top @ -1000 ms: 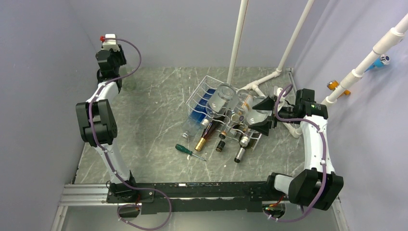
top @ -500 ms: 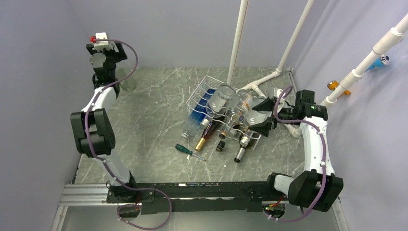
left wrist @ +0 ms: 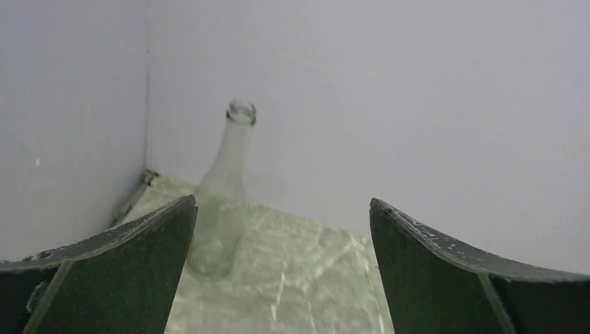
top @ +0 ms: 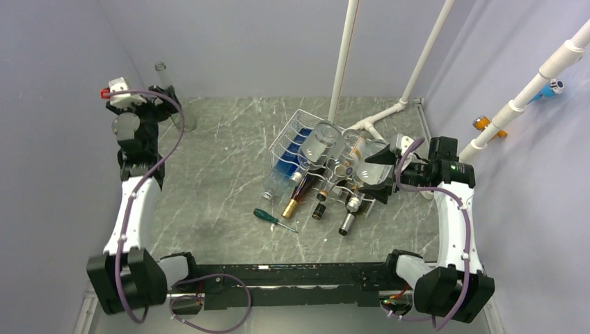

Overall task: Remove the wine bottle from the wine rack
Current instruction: Place the wine bottle at the corner of the board, then pick up the wine bottle from the wine rack.

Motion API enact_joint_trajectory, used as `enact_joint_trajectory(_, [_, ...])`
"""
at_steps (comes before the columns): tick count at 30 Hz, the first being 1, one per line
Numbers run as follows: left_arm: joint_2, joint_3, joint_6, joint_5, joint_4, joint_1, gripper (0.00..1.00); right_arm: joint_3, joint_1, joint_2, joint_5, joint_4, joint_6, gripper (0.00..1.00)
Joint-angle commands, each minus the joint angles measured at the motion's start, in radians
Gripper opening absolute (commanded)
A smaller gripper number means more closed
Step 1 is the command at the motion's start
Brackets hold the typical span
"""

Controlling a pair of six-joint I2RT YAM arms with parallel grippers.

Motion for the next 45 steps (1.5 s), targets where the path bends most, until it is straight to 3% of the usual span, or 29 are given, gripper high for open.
enact_joint_trajectory(1, [-0.169,-0.108,-0.081,0.116,-0.167,0.000,1.00,-0.031,-0.006,-0.055,-0.044,0.083,0.042,1.00])
enact_joint_trajectory(8, [-0.421,-0.225,-0.102,0.257,-0.303,0.001,0.99,-0.071,-0.006,-0.107,-0.056,0.128,0.102,1.00])
enact_joint_trajectory(15, [-0.519,-0.355,-0.224,0.468,-0.344,0.000,0.99,-0.099,-0.049,-0.150,-0.061,0.207,0.193,1.00])
enact_joint_trajectory(18, [-0.547,-0.375,-0.202,0.527,-0.388,-0.024,1.00,-0.106,-0.074,-0.153,-0.082,0.200,0.189,1.00])
enact_joint_trajectory(23, [-0.546,-0.294,-0.081,0.498,-0.596,-0.130,0.99,-0.109,-0.112,-0.147,-0.111,0.185,0.177,1.00])
enact_joint_trajectory(26, [-0.546,-0.281,-0.068,0.466,-0.636,-0.201,0.99,-0.110,-0.141,-0.147,-0.129,0.165,0.157,1.00])
enact_joint_trajectory(45, [-0.402,-0.174,-0.176,0.404,-0.576,-0.511,1.00,-0.142,-0.246,-0.120,-0.201,0.170,0.160,1.00])
